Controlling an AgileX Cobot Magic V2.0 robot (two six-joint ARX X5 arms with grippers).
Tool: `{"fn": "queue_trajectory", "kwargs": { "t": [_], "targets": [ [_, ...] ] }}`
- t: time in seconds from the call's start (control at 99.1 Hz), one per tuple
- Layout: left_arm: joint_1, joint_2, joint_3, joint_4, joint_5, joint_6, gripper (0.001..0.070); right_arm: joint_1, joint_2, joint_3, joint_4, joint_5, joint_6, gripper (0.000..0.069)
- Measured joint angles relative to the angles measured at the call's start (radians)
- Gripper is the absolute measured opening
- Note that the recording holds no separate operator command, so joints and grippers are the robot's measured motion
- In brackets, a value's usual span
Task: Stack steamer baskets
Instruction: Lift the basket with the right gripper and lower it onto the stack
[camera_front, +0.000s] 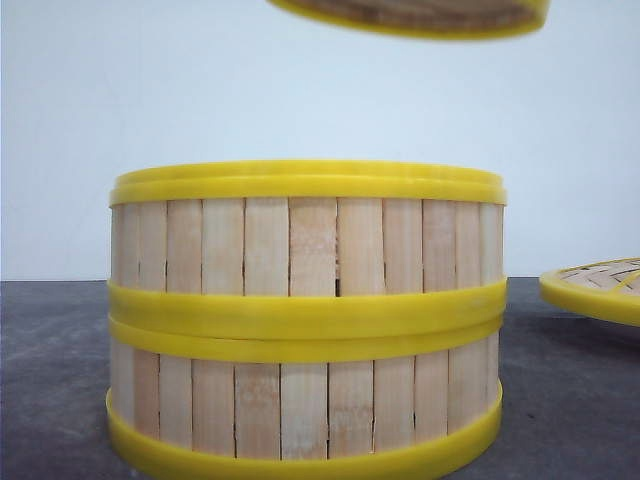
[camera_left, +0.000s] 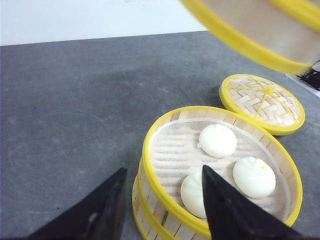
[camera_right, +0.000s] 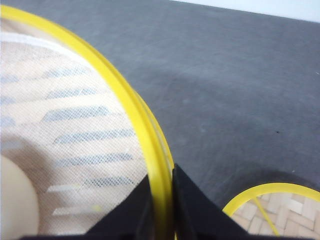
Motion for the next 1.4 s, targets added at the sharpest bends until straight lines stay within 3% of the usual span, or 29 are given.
{"fn": "queue_trajectory", "kwargs": {
  "t": [0.262,0.515,0.727,1.403],
  "targets": [
    [0.0,0.0,0.0,0.0,0.0,0.0,0.0275,0.066,-0.016,-0.012,-0.048,-0.019,-0.036,0.0029],
    [0.0,0.0,0.0,0.0,0.0,0.0,0.0275,0.194,-0.016,-0.165,-0.006,-0.038,-0.047,0.0029],
    [0.0,0.0,0.0,0.0,0.0,0.0,0.0275,0.273,-0.016,-0.283,0.05,0.08,-0.048,0.0029],
    [0.0,0.0,0.0,-0.002,0.005,0.0,0.0275,0.324,0.047,-0.349,0.135,0.13,-0.046,0.0029]
  ]
}}
